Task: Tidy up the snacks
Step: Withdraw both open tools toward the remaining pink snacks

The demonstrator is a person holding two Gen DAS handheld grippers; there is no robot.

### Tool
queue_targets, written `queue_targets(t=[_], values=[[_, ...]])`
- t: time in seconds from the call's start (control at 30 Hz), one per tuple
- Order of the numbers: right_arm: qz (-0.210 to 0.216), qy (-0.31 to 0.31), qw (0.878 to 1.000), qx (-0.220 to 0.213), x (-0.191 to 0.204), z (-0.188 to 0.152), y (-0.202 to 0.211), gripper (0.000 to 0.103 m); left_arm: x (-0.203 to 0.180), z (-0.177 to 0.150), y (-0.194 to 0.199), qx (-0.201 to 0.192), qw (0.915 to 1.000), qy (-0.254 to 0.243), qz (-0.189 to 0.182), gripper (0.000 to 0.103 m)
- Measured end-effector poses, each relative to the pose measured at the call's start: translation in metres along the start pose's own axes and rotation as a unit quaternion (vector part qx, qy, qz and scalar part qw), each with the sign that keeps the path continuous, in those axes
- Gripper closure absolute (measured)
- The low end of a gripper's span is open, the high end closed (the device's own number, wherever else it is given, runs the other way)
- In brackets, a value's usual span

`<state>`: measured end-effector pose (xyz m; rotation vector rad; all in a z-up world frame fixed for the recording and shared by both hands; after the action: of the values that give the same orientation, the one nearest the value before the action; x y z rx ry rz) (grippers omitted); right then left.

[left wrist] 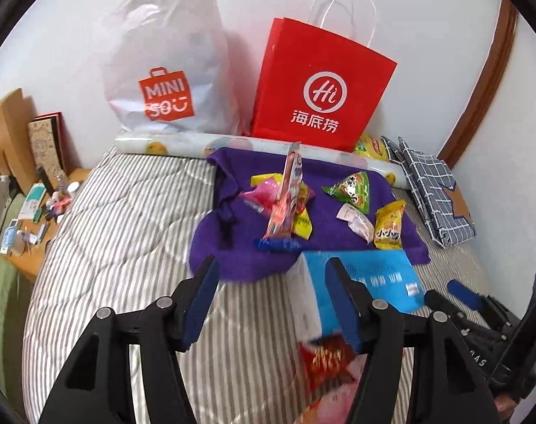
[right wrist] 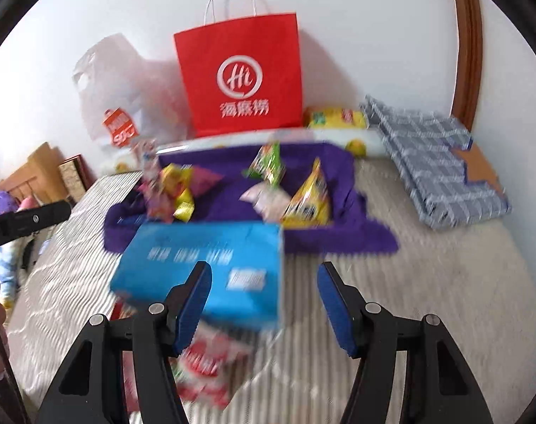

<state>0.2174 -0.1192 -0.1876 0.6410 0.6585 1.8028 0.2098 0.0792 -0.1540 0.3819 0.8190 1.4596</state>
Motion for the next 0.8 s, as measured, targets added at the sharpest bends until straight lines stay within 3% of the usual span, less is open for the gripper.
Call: queue_targets(t=[0.23, 0.43, 0.67, 0.8], values=[[0.031, -0.004, 0.999, 0.022, 0.024, -0.028, -0.004, 0.043, 0.007, -0.018, 0.021, -0.004, 1.0000, 0.001, 0.005, 0.038], [0.054, -0.044, 0.996, 0.052, 0.028, -0.052, -0.016, 0.043, 0.012, -0.030, 0.022, 0.002, 0.9999, 0.013, 0.001, 0.038], [0.073, -0.105, 0.989, 0.070, 0.031, -0.059, -0.028, 0.042, 0.015, -0.046, 0.018, 0.020, 0.9997, 0.011, 0.000, 0.038], [0.083, -0.109, 0.988, 0.073, 0.035, -0.057, -0.031, 0.042, 0.013, -0.053, 0.018, 0.023, 0.9997, 0.003, -0.002, 0.038]])
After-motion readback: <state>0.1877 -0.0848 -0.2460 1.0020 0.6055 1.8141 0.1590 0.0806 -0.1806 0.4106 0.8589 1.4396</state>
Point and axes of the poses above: each gripper's, at about its wrist camera, not at the fingertips, and y roughly against the way its jaws point, x to its left, z to its top, the point moved 10 cm from there along -y, roughly the way its jaws point, and after that the axes turned 3 degrees about y, right-handed, at the moved point
